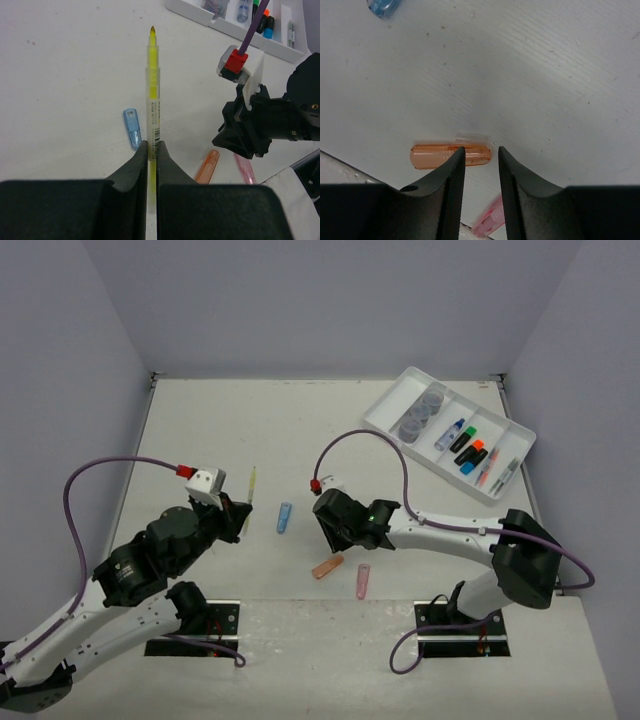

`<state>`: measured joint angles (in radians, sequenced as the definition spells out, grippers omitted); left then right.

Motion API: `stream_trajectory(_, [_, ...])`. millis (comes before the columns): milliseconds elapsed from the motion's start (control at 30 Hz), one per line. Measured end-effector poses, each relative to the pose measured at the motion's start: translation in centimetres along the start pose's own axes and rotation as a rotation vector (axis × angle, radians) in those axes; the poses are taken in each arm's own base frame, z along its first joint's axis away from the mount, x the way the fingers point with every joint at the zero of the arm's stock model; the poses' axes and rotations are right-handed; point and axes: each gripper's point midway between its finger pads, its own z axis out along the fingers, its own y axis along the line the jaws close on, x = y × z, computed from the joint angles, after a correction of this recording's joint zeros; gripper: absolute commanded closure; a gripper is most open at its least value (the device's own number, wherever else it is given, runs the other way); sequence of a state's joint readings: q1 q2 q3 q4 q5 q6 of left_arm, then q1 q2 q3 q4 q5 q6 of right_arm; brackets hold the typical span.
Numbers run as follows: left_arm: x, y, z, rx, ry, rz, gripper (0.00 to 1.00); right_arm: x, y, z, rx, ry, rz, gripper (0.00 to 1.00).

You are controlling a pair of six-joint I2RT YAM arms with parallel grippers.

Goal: Sort the stationery into containers
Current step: Pick up the pen cap from the center of the board.

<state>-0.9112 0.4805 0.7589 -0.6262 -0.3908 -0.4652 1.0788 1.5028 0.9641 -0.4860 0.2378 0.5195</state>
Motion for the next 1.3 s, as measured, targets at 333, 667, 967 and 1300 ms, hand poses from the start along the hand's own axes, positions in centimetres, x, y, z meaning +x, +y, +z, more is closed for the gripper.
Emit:
stream_trajectory(333, [-0.5,0.0,-0.4,0.01,-0.023,-0.011,1.0,1.3,-0.3,0.9,-0.02,0.076,-0.253,0.68])
stream_trajectory(667, [-0.7,-0.1,-0.5,0.015,-0.033,-0.016,1.0,2.5,0.8,2.5,-0.057,0.14,-0.292,0.66])
stream_trajectory(967, [-0.7,-0.1,-0.5,0.015,-0.033,-0.016,1.0,2.5,0.9,2.7,-0.066,0.133,-0.3,0.64])
stream_trajectory(1300, [-0.7,-0.1,-0.5,0.016,-0.033,-0.016,1.0,3.8,0.6,3.5,-0.045,0.184,-0.305,0.63])
